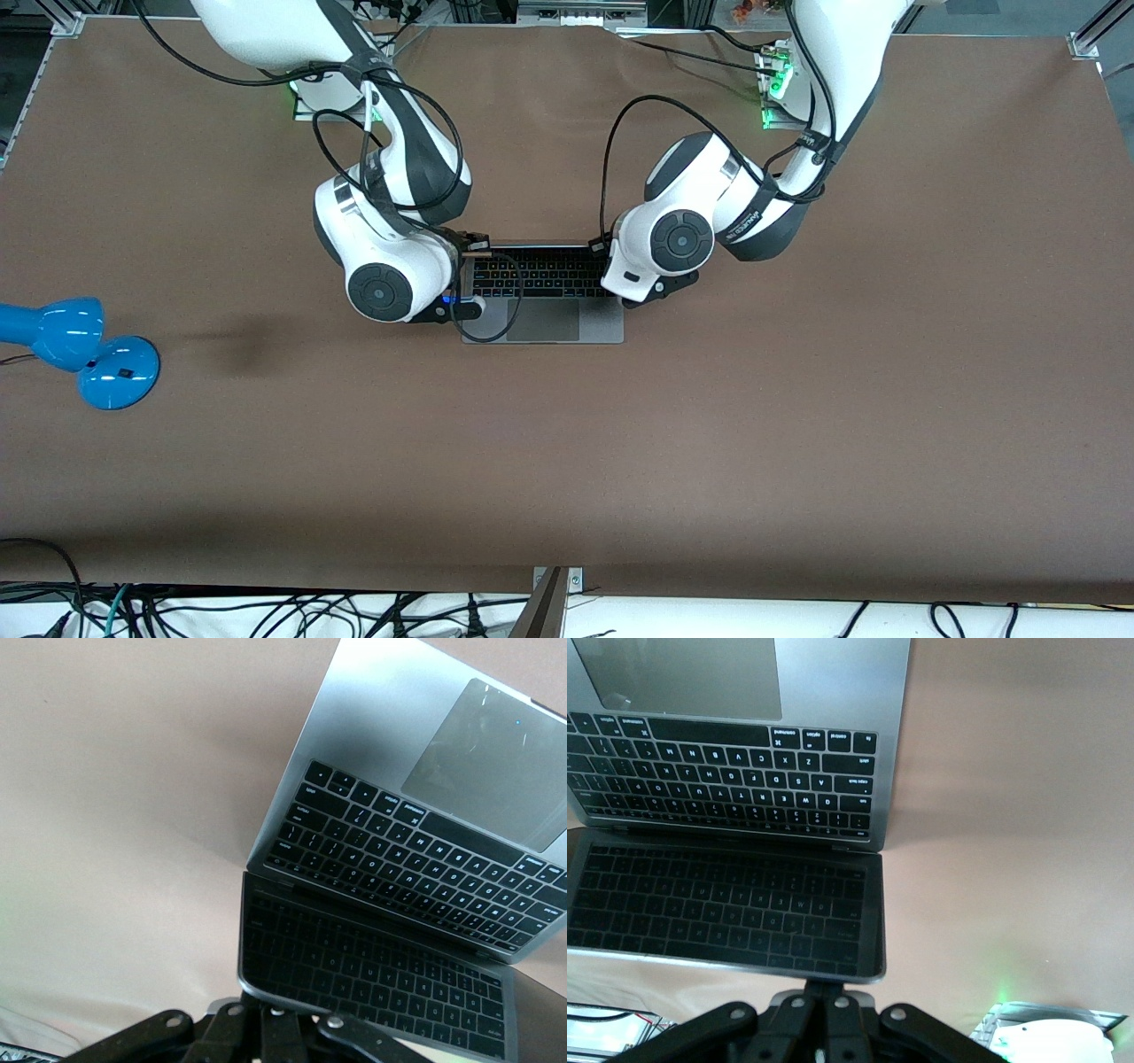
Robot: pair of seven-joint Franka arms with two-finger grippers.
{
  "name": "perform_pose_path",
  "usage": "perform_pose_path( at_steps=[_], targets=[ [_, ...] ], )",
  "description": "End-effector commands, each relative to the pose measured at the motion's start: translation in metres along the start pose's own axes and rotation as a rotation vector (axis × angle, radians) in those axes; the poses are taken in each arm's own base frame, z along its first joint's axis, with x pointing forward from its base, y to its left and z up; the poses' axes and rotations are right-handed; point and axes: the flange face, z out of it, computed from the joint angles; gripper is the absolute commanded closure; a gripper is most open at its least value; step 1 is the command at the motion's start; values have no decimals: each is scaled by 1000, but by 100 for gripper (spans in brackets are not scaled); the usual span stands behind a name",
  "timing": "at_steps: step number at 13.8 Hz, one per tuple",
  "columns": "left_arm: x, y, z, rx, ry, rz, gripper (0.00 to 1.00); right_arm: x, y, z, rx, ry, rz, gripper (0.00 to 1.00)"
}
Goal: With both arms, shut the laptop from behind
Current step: 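Push the screen further down with both grippers toward the keyboard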
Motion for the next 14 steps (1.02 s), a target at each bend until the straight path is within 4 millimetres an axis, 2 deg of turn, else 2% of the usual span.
perform_pose_path(
  at_steps=[1,7,12,14],
  targets=[
    [9,11,8,11,11,7,100,5,1,-2,-5,21,-16,100],
    [21,24,2,-15,21,23,100,13,2,-4,5,66,-19,100],
    [34,32,9,-42,63,27,100,23,2,-3,9,97,-38,100],
    [33,35,11,-49,69,33,100,28,3,0,2,111,-47,100]
  ],
)
